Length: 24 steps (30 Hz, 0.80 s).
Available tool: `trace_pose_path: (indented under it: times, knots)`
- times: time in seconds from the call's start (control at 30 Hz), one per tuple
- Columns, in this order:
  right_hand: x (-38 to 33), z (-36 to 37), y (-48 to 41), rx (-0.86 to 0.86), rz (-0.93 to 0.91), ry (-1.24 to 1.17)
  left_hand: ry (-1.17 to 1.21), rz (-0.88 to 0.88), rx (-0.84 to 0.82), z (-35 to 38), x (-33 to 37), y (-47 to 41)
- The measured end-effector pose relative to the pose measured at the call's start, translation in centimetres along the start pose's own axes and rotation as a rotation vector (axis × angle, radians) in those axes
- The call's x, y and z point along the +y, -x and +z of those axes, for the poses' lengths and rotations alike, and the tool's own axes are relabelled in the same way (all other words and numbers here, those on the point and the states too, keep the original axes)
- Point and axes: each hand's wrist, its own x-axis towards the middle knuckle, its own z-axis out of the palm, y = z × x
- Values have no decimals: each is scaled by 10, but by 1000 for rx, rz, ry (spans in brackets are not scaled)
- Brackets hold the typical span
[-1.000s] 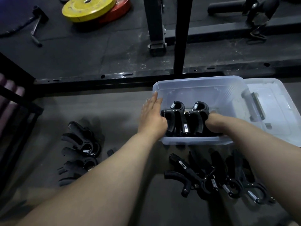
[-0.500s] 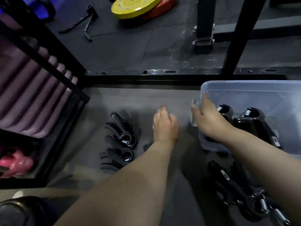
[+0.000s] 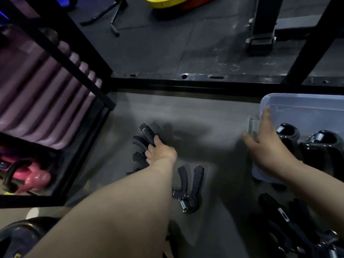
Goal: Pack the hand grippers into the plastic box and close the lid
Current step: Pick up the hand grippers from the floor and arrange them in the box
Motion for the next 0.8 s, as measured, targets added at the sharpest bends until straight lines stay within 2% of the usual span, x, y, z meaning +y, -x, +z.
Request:
trace_pose_path:
  times: [0.23,0.33,0.4,0.5,0.6,0.8]
  knots:
    - [-2,2,0,16,-8,18,-118,7,149,7,-1,-6]
    - [-2,1,-1,12,-8,28,-19,62,272,10,11,3]
    - [-3,1,0,8,-5,28,148,54,302,9,29,9]
    - [-2,0,0,17,-9,18,456,-8,203,9,66,19]
    - [-2,-3,-1,-7,-16,17,774,115,66,8,105,31]
    - [10,-14,-5,-147,-95,54,1331,69,-380,-9,154,63]
